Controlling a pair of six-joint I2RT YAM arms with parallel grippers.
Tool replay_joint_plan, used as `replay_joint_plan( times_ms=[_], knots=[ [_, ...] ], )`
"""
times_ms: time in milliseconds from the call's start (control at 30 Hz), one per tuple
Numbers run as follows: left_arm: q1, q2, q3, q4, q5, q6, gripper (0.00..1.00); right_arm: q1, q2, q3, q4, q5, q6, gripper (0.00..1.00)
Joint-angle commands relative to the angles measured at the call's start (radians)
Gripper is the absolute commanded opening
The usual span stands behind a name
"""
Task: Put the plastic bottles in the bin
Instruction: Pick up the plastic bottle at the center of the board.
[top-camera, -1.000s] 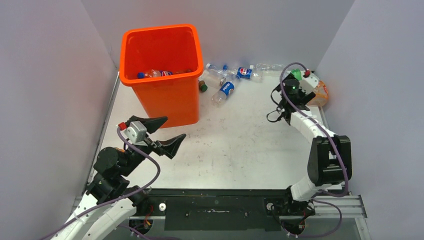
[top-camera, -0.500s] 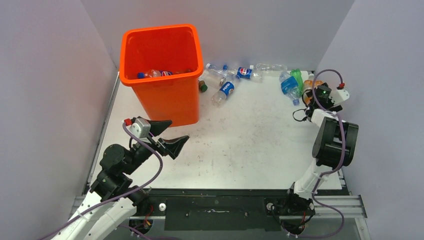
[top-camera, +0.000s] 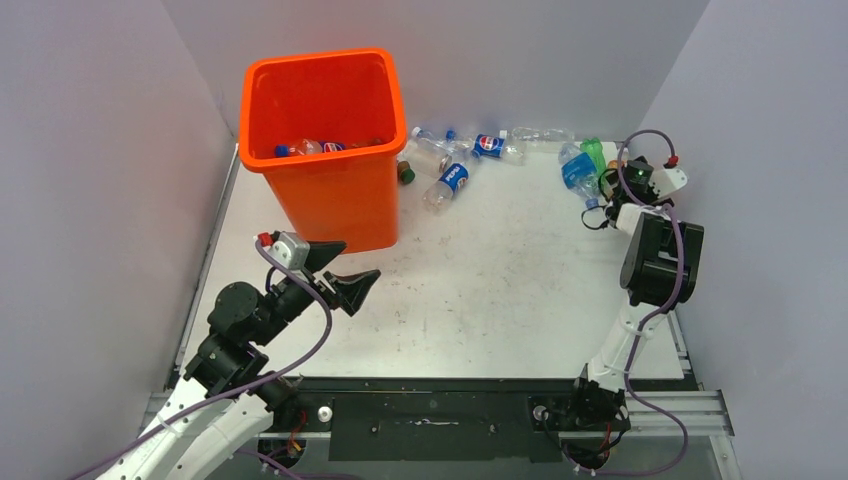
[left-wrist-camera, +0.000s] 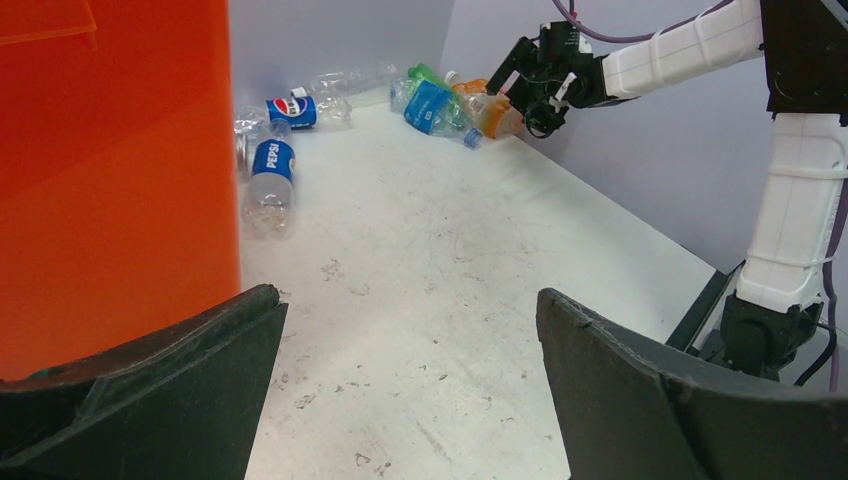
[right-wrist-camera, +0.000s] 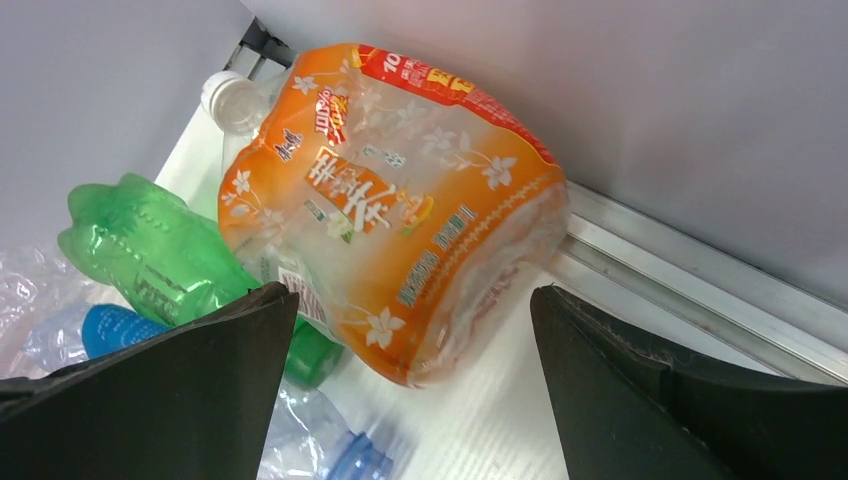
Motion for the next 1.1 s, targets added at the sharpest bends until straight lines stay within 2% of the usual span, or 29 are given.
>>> replay_joint_plan(
  times_ms=[0,100,267,567,700,867,933,967,1000,1067],
  knots=[
    [0.008,0.009,0.020,0.005,-0.019,0.011,0.96,-0.007,0.056,0.096,-0.026,-0.016,0.055,0.90],
    [0.008,0.010,0.020,0.004,-0.019,0.012,0.96,-0.007,0.091,0.126,-0.066,-0.033,0.096,0.91],
    [0.007,0.004,0.018,0.003,-0.023,0.008,0.96,-0.007,0.111,0.098,-0.053,-0.082,0.133,0.99],
    [0.008,-0.001,0.022,0.008,-0.006,-0.002,0.96,0.030,0.041,-0.030,0.053,-0.133,0.184,0.70],
    [0.007,-0.010,0.019,0.012,-0.006,-0.006,0.96,0.065,0.004,-0.074,0.082,-0.148,0.201,0.53],
    [0.007,-0.015,0.019,0.011,0.000,-0.009,0.96,0.120,-0.059,-0.154,0.140,-0.170,0.224,0.45],
    [0.006,-0.017,0.019,0.011,0.000,-0.011,0.96,0.141,-0.093,-0.187,0.163,-0.182,0.227,0.49],
    [0.006,-0.019,0.019,0.011,0.000,-0.012,0.96,0.152,-0.107,-0.196,0.163,-0.179,0.222,0.59],
    [0.005,-0.021,0.019,0.012,0.001,-0.012,0.96,0.159,-0.121,-0.198,0.155,-0.173,0.207,0.73],
    [0.004,-0.025,0.018,0.012,0.001,-0.014,0.96,0.174,-0.142,-0.185,0.120,-0.143,0.167,0.89]
  ],
)
